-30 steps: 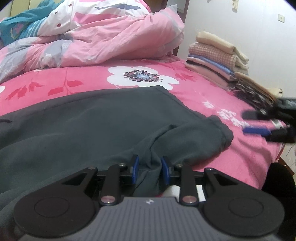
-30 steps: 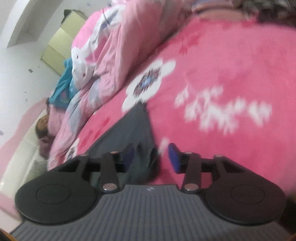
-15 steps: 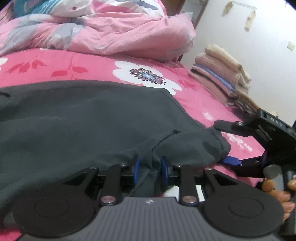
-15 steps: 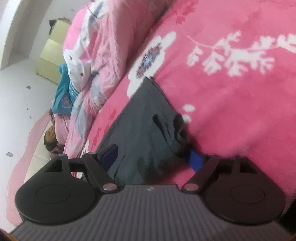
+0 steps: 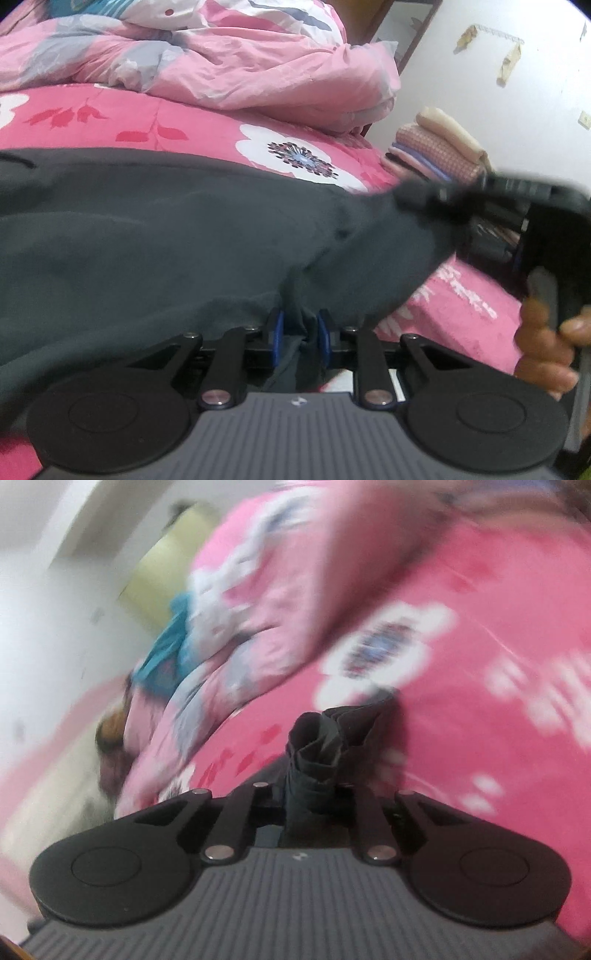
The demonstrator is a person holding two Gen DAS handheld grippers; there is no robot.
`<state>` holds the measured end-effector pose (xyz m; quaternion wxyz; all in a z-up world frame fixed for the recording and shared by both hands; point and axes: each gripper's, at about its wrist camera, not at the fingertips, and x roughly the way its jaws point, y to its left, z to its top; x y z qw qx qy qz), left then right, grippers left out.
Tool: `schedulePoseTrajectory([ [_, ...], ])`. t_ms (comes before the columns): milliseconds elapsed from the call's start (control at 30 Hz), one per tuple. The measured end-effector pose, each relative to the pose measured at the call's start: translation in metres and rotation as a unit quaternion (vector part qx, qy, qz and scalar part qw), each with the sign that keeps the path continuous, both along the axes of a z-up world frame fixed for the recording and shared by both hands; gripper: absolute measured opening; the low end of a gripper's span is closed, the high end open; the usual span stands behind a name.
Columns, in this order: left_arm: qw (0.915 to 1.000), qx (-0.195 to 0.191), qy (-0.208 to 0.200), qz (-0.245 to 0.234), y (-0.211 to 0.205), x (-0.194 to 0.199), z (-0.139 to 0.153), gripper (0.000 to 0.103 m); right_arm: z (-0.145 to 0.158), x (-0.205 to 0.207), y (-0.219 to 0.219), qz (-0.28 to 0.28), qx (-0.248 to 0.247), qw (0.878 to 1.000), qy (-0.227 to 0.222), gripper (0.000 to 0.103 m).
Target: Fold clothes
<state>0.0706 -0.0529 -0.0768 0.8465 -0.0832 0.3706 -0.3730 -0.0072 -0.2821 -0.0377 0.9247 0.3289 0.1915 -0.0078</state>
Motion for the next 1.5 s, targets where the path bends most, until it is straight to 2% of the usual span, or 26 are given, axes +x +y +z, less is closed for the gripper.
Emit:
schedulePoseTrajectory([
  [133,0.9996,-0.025,0.014,0.001,0.008,0.004,-0.005,0.020,0.034,0.032,0.043,0.099,-0.101,0.990,0.011,0.010],
  [300,0.9972,-0.069,0.025,0.014,0.024,0.005,-0.009,0.018,0.049,0.062,0.103,0.201,-0.197,0.959,0.039,0.010],
  [433,0.9951,-0.090,0.030,0.029,0.047,-0.004,-0.006,0.019,0.051,0.075,0.138,0.244,-0.240,0.938,0.053,0.010],
  [633,0.9907,-0.107,0.014,0.083,0.117,-0.026,0.013,0.023,0.045,0.082,0.177,0.282,-0.260,0.922,0.056,0.010],
  [767,0.9785,-0.124,-0.007,0.165,0.176,-0.042,0.025,0.023,0.042,0.088,0.212,0.313,-0.275,0.908,0.044,0.010],
  [933,0.9498,-0.124,-0.036,0.285,0.242,-0.054,0.029,0.023,0.042,0.087,0.257,0.347,-0.293,0.890,0.025,0.010],
  [1033,0.9390,-0.114,-0.029,0.323,0.266,-0.050,0.022,0.023,0.042,0.087,0.280,0.364,-0.298,0.882,0.020,0.010],
  [1267,0.9283,-0.122,0.007,0.351,0.293,-0.041,-0.002,0.021,0.040,0.088,0.324,0.394,-0.306,0.867,0.016,0.010],
  [1433,0.9207,-0.153,0.003,0.359,0.309,-0.044,-0.003,0.021,0.035,0.089,0.350,0.415,-0.312,0.854,0.019,0.010],
  [1500,0.9149,-0.183,0.006,0.360,0.318,-0.048,-0.008,0.021,0.029,0.090,0.357,0.425,-0.314,0.849,0.027,0.010],
])
